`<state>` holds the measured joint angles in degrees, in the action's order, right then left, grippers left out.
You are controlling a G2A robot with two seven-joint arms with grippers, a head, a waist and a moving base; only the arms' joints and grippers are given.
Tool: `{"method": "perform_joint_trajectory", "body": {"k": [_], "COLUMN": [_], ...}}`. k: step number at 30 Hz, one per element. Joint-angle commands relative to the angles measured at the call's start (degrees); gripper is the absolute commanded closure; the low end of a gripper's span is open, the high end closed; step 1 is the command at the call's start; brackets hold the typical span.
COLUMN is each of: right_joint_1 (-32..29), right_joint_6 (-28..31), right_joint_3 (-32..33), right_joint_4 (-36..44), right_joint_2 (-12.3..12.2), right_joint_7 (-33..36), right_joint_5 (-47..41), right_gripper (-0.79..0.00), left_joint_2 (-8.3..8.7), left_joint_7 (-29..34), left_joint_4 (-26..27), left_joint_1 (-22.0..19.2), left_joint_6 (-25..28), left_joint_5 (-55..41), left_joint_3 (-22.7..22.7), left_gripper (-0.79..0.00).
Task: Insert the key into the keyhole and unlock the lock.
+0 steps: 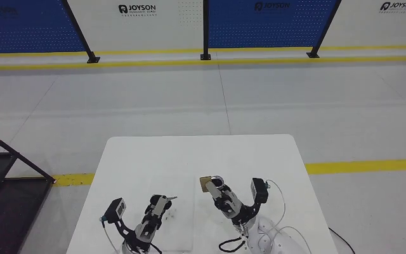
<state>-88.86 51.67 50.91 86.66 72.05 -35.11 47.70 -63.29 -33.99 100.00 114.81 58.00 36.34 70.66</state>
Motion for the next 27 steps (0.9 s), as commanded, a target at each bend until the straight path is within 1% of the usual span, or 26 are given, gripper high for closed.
{"method": "perform_joint_trajectory", "body": {"k": [1,9,10,11,12,13,16,22,27], "right_joint_1": [0.0,-0.1,-0.1,-0.1,-0.1,0.0,0.2,1.1,1.7], "right_joint_6": [0.0,-0.1,-0.2,0.4,0.9,1.4,2.2,2.6,3.4], "right_joint_3": [0.0,0.0,-0.3,-0.5,-0.7,-1.0,-1.8,-3.4,-4.0], "right_joint_4": [0.0,0.1,0.7,1.1,1.1,1.1,0.7,-0.7,-1.5], "right_joint_2": [0.0,0.0,0.1,0.2,0.3,0.4,0.8,1.5,1.8], "right_joint_7": [0.0,0.1,0.4,0.4,0.3,0.2,0.1,0.4,1.6], "right_joint_5": [0.0,-0.2,-1.1,-1.8,-2.3,-2.7,-3.1,-3.0,-3.8], "right_gripper": [0.0,0.0,0.0,0.0,0.0,0.0,0.0,0.0,0.0], "left_joint_2": [-0.01,-0.01,-0.06,-0.24,-0.48,-0.68,-1.24,-2.07,-2.69], "left_joint_7": [0.0,0.0,0.0,-0.6,-1.4,-1.9,-4.7,-8.5,-10.5], "left_joint_4": [0.0,0.0,0.3,0.7,1.2,1.3,1.3,0.5,-0.1], "left_joint_1": [0.0,0.0,-0.4,-0.8,-0.8,-0.7,-0.9,-1.6,-2.4], "left_joint_6": [0.0,0.0,-1.1,-3.7,-5.0,-4.6,-5.7,-2.9,-3.9], "left_joint_5": [0.0,0.0,0.3,1.1,2.2,2.6,4.9,8.0,10.8], "left_joint_3": [0.0,0.0,0.3,0.7,0.3,-0.6,-1.5,-3.7,-4.7], "left_gripper": [0.0,0.0,0.0,0.0,0.0,0.0,0.0,0.0,0.0]}}
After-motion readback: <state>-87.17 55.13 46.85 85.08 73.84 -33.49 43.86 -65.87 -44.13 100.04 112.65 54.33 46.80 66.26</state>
